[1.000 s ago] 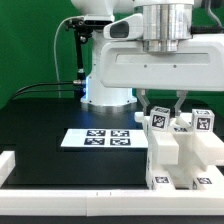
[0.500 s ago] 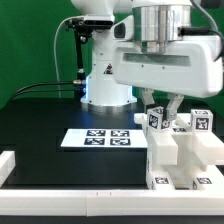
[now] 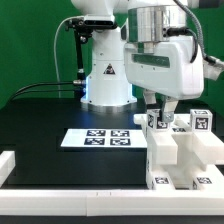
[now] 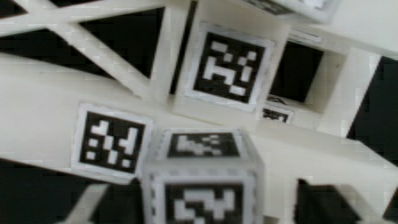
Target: Assemble chair
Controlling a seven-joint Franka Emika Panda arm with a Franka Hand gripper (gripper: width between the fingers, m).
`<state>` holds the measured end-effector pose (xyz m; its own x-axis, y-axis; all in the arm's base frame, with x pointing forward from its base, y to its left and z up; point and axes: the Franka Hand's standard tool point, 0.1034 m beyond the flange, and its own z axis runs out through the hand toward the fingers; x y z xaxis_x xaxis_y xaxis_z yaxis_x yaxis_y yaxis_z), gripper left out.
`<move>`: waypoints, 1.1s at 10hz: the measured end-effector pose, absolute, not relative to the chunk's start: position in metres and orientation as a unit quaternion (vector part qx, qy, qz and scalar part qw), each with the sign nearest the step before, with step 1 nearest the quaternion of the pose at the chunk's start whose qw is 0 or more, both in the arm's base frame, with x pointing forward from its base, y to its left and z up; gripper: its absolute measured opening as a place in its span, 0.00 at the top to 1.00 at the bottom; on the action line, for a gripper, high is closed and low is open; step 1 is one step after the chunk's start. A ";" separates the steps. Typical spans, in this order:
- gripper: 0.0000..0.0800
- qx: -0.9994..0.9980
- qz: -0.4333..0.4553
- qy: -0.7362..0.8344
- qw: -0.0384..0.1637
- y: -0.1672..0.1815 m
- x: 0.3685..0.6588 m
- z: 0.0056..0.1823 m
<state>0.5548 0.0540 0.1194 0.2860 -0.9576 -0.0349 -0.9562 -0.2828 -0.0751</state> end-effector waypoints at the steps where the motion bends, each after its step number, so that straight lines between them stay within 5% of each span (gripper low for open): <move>1: 0.39 -0.835 -0.011 0.548 0.039 0.054 0.555 0.120; 2: 0.23 -0.864 -0.013 0.503 0.039 0.056 0.554 0.119; 3: 0.20 -0.893 -0.014 0.448 0.038 0.054 0.554 0.119; 11: 0.19 -0.996 -0.013 0.085 0.024 0.059 0.547 0.110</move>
Offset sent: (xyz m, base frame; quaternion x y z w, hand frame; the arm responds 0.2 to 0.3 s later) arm -0.0099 0.0134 -0.0077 -0.0190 -0.0532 -0.3344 0.9407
